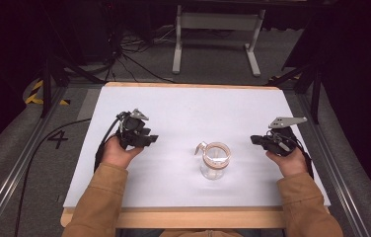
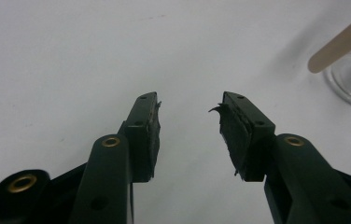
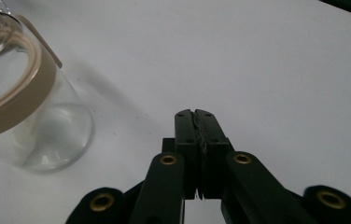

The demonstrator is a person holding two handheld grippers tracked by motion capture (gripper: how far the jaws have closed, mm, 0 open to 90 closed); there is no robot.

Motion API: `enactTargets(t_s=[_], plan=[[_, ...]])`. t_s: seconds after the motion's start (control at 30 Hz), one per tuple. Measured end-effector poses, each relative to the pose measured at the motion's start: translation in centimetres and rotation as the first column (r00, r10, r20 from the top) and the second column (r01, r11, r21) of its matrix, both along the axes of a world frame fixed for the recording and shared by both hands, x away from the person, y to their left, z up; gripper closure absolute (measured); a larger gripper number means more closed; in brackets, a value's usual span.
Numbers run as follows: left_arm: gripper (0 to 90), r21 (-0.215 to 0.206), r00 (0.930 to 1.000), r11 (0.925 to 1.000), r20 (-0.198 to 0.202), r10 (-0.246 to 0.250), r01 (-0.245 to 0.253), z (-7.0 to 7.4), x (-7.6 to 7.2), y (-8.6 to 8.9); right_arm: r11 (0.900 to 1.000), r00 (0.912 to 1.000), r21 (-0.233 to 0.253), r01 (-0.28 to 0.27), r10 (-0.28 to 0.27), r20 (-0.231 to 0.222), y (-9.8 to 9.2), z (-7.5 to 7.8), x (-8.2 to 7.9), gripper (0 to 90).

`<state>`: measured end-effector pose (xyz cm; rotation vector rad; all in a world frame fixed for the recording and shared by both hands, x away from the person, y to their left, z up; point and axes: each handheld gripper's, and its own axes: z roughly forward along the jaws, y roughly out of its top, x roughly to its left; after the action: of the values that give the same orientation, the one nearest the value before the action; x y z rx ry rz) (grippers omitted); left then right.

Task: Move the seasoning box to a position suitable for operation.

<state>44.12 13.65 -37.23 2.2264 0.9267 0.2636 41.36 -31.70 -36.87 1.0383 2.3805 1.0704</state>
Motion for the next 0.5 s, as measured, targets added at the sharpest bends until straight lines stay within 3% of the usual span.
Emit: enactTargets(t_s=[0.17, 0.33, 0.43, 0.5], plan=[[57.8, -0.012, 0.9995, 0.9994, 0.01, -0.031, 0.032, 0.6, -0.4, -0.8, 1.0, 0.9998, -0.004, -0.014, 0.014, -0.013, 0.2, -0.1, -0.2, 89.0], [63.4, -0.036, 0.9949, 0.9942, 0.005, -0.101, 0.101, 1.4, -1.3, -2.4, 1.0, 0.9992, 0.002, -0.028, 0.028, -0.03, 0.4, -0.4, -0.3, 88.9], [79.0, -0.047, 0.9847, 0.9837, 0.023, -0.173, 0.174, 1.8, -2.1, -3.2, 0.999, 0.9985, 0.003, -0.043, 0.043, -0.035, 0.8, -0.5, -0.4, 88.9], [84.6, -0.061, 0.9768, 0.975, 0.024, -0.213, 0.214, 2.1, -2.5, -3.9, 0.998, 0.9973, 0.003, -0.062, 0.062, -0.04, 1.2, -0.6, -0.5, 88.9]])
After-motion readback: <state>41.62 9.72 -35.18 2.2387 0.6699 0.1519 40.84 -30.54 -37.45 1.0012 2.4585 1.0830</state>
